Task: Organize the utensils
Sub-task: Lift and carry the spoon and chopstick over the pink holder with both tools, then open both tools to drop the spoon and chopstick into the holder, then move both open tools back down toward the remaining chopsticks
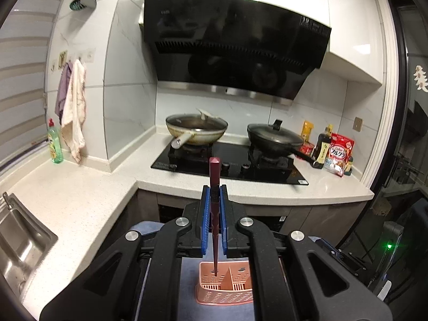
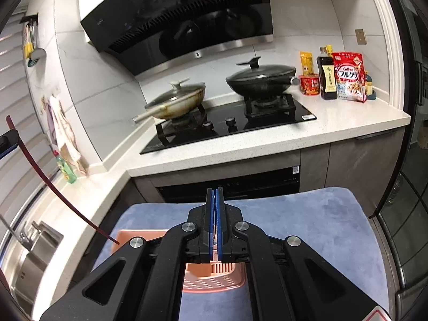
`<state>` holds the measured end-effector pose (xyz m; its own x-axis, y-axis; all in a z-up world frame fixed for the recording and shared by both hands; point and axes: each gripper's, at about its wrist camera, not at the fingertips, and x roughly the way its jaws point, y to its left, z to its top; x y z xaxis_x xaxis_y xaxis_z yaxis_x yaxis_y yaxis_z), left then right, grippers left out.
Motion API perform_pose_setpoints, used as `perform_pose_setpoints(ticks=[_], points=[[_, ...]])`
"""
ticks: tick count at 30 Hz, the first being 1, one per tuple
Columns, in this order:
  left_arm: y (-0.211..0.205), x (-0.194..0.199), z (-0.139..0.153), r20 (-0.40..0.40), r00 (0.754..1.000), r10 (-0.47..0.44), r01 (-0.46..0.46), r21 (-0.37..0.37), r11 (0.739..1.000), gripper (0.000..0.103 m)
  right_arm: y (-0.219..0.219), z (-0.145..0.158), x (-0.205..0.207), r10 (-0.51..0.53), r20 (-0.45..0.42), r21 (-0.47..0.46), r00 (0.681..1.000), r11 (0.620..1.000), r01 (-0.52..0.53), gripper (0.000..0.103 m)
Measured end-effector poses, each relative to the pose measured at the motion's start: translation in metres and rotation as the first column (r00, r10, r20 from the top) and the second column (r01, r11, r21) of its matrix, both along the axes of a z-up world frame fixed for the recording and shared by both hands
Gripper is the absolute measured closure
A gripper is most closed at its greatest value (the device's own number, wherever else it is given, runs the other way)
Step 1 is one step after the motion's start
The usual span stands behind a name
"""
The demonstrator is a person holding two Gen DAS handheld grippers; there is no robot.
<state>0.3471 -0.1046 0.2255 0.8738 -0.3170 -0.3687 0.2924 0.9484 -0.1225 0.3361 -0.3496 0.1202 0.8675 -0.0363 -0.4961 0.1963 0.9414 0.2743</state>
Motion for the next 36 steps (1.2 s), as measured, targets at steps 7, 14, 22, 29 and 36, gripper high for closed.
perform_pose_setpoints(ticks=[7,14,22,29,36], points=[[-0.003,0.026,-0.041,-0.070,0.998,0.007,-0.006,0.012,1.000,0.096,0.003,-0.033,0.023,0.022,-0.073,-0.014,0.997,1.000,-0.023,0.101],[0.007,0.029,-0.058,-0.106,0.994,0.033,-0.030,0.036,0.999,0.087,0.008,-0.026,0.016,0.025,-0.056,-0.025,0.998,0.999,-0.027,0.091],[0.032,-0.018,-0.044,-0.057,0.996,0.065,-0.061,0.072,0.996,0.045,0.017,0.013,-0.041,0.035,0.004,-0.037,0.999,0.999,-0.035,0.066],[0.061,-0.076,-0.075,-0.147,0.986,0.077,-0.057,0.132,0.990,0.044,0.040,0.008,-0.128,0.073,-0.009,-0.038,0.997,0.997,-0.073,0.057],[0.087,-0.143,-0.132,-0.220,0.971,0.094,-0.053,0.187,0.981,0.044,0.073,-0.035,-0.212,0.095,-0.088,-0.088,0.992,0.991,-0.103,0.056]])
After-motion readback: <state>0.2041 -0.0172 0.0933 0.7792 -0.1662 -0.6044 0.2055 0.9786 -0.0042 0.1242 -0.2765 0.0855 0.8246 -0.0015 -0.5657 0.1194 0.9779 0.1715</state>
